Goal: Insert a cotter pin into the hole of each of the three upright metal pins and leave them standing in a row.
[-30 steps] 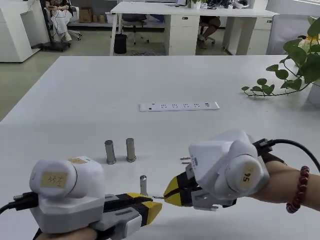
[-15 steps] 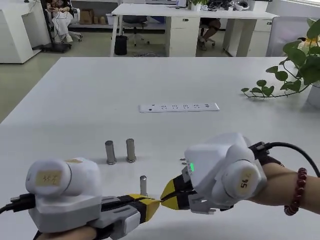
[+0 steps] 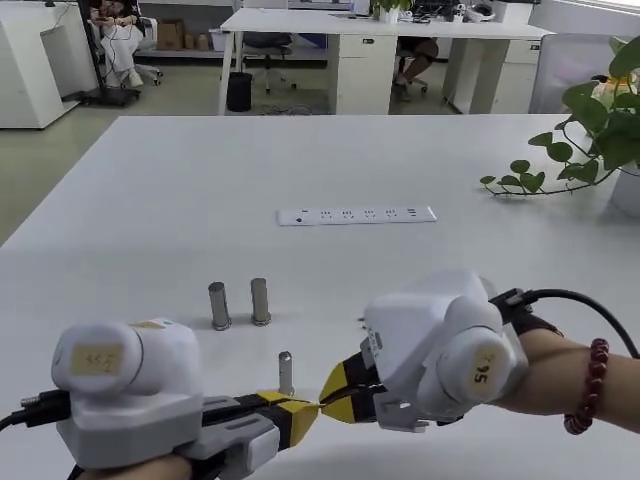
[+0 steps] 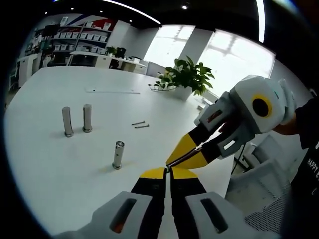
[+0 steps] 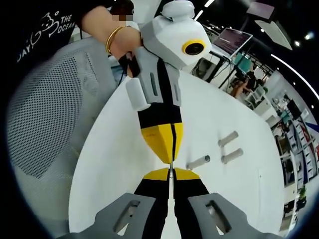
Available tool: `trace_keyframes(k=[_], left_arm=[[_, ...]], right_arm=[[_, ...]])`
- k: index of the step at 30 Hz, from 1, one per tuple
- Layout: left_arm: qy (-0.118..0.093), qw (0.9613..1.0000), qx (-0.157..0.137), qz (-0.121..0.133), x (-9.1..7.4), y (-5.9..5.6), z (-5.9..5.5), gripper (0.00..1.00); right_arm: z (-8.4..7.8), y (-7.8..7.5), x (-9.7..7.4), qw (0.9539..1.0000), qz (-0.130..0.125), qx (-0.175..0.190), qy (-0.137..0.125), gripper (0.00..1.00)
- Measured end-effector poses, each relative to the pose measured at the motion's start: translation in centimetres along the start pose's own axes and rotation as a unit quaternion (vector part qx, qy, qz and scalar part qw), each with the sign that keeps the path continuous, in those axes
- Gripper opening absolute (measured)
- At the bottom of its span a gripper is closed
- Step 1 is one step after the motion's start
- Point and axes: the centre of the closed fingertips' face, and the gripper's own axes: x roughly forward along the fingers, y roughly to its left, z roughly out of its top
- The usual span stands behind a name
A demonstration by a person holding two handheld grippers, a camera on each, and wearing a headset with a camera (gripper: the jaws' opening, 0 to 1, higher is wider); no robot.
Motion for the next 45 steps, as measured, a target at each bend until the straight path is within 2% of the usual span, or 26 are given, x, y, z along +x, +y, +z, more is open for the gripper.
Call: trace_keyframes(k=[15,19,21,24,26,31,32,35,39,44,45], left_arm=[[-0.009,0.9997,0.021,-0.01,-0.2,-0.1,0.2,0.0],[-0.008,0.9994,0.032,-0.013,-0.3,-0.1,0.1,0.0],[-0.003,0.9989,0.044,-0.013,-0.4,0.1,-0.2,0.0],[-0.001,0.9975,0.068,-0.019,-0.5,0.1,-0.4,0.0],[0.001,0.996,0.086,-0.023,-0.6,0.1,-0.5,0.0],[0.009,0.9936,0.107,-0.034,-0.8,-0.2,-0.9,0.0],[0.009,0.9931,0.111,-0.036,-0.8,-0.2,-0.9,0.0],[0.012,0.991,0.126,-0.044,-0.8,-0.5,-1.0,0.0],[0.016,0.9882,0.142,-0.056,-0.8,-1.0,-1.3,0.0],[0.02,0.9862,0.151,-0.065,-1.0,-1.3,-1.4,0.0],[0.019,0.9859,0.153,-0.067,-1.0,-1.3,-1.4,0.0]], right_arm=[[-0.2,-0.1,0.0,0.999,-0.003,0.042,-0.013,0.0],[-0.5,0.1,0.0,0.9963,0.003,0.083,-0.025,0.0],[-0.7,0.2,0.0,0.9927,0.012,0.115,-0.034,0.02],[-0.7,0.1,-0.1,0.9838,0.02,0.169,-0.055,0.04],[-0.8,0.0,-0.1,0.9785,0.023,0.195,-0.064,0.05],[-1.0,0.3,-0.2,0.9643,0.041,0.249,-0.081,0.07],[-0.9,0.6,-0.2,0.9587,0.051,0.265,-0.089,0.08],[-0.8,0.9,-0.1,0.9507,0.063,0.286,-0.102,0.09],[-0.7,1.1,-0.3,0.9355,0.078,0.323,-0.12,0.08],[-1.0,1.4,-0.4,0.9248,0.092,0.346,-0.129,0.08],[-1.0,1.5,-0.4,0.9239,0.094,0.347,-0.13,0.08]])
